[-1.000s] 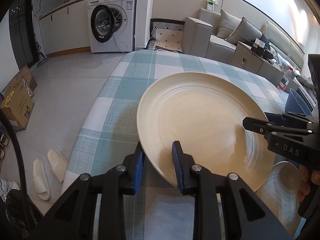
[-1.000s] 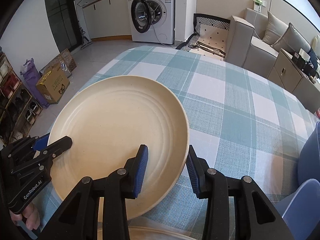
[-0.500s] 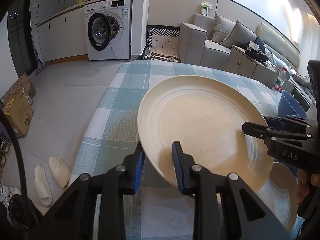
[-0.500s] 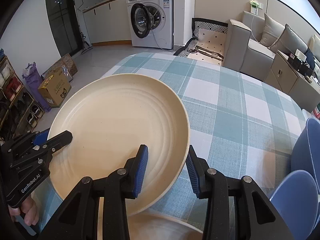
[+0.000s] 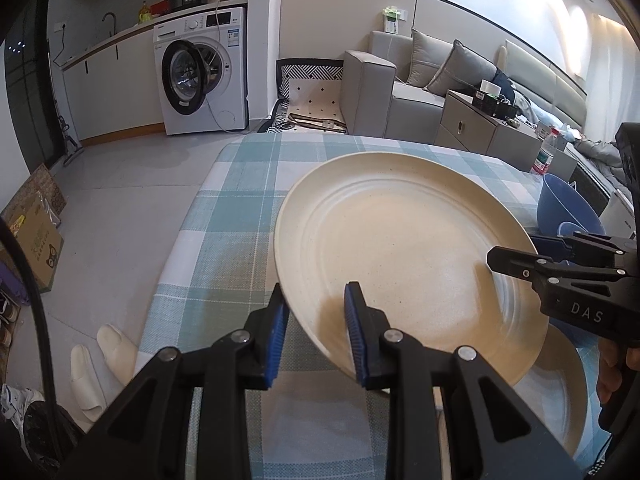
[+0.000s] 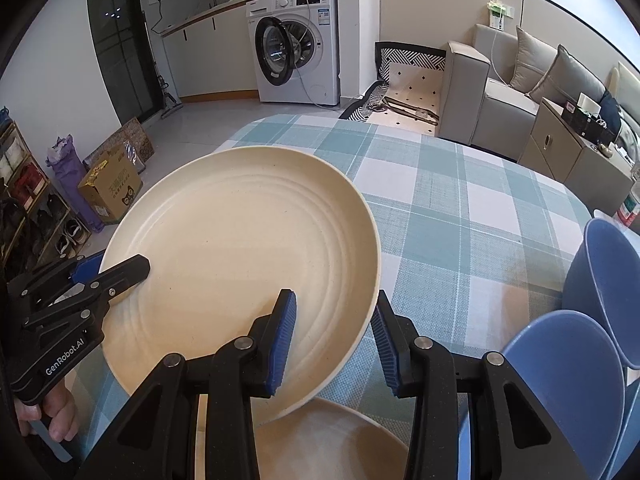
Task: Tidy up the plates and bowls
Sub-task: 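Lift the cream plate with both tools and carry it toward the stacked plates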
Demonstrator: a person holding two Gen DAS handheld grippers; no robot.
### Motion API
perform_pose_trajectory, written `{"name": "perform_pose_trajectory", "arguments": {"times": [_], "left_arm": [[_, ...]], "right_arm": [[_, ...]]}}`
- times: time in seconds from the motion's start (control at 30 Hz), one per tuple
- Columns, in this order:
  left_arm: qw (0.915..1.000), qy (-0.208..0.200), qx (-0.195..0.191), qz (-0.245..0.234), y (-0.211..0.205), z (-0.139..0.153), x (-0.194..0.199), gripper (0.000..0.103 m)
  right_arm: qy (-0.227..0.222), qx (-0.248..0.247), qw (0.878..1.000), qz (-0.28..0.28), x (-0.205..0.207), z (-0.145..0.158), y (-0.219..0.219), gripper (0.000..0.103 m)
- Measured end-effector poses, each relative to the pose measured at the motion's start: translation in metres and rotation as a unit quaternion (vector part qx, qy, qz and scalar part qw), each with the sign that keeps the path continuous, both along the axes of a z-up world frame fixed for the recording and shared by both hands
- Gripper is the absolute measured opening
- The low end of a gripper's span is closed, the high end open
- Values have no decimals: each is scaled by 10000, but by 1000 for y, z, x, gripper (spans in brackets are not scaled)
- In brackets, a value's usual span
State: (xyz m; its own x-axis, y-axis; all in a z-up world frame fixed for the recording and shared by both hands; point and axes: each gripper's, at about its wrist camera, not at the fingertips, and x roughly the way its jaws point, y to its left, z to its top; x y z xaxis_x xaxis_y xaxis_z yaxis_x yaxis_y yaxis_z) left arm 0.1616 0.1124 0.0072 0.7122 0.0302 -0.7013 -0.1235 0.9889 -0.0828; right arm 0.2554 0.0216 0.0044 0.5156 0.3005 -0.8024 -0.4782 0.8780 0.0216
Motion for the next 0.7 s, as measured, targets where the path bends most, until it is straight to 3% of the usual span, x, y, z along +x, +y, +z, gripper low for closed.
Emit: {"name": "perform_pose_trajectory", "arguments": {"times": [0.7], "left_arm": [[9994,-67,93,-328,-29,11,-9,26]], "right_arm": [[-45,283,9993,-240,-30,11,-41,39]]}}
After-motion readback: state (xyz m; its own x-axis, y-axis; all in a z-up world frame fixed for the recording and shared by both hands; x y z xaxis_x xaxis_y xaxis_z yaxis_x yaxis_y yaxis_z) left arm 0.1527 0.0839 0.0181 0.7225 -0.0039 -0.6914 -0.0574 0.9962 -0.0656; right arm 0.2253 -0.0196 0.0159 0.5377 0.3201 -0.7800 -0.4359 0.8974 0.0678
